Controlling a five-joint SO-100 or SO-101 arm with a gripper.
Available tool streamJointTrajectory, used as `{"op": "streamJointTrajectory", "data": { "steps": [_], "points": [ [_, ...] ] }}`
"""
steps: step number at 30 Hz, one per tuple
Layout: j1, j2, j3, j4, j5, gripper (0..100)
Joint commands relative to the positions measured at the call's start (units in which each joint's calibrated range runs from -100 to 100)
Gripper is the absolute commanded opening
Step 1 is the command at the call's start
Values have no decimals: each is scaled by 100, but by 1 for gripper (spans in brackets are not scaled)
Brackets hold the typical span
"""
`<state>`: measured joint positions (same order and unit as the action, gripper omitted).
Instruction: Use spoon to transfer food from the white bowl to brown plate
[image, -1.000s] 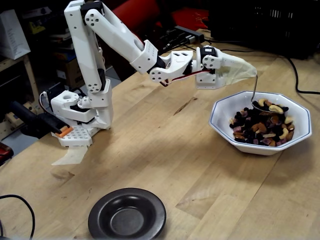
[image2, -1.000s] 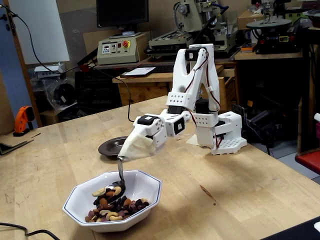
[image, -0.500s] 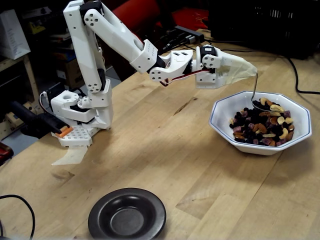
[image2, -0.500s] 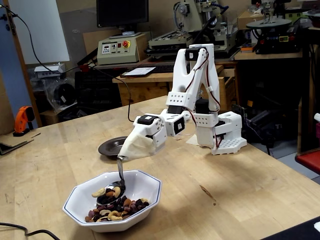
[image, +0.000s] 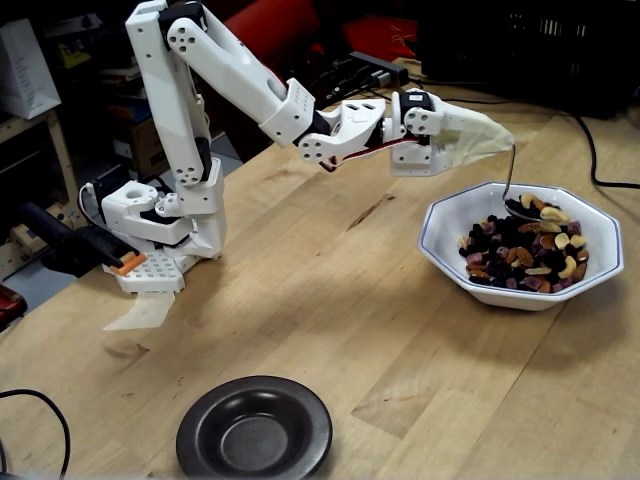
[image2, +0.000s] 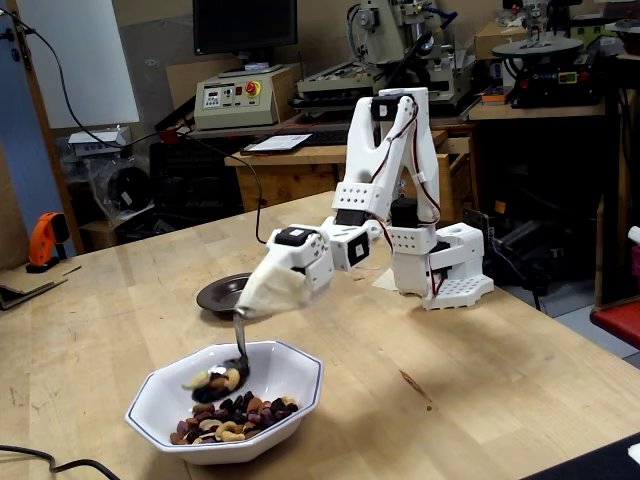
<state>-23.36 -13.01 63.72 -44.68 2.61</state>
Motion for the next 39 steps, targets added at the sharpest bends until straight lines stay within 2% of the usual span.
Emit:
{"op": "streamJointTrajectory", "data": {
  "steps": [1, 7, 15, 31, 39],
  "points": [
    [54, -809, -275, -14, -24, 4],
    [121, -954, -266, -6, -24, 4],
    [758, -988, -266, -6, -24, 4],
    [914, -997, -266, -6, -24, 4],
    [1402, -1005, -275, -6, -24, 4]
  ]
}}
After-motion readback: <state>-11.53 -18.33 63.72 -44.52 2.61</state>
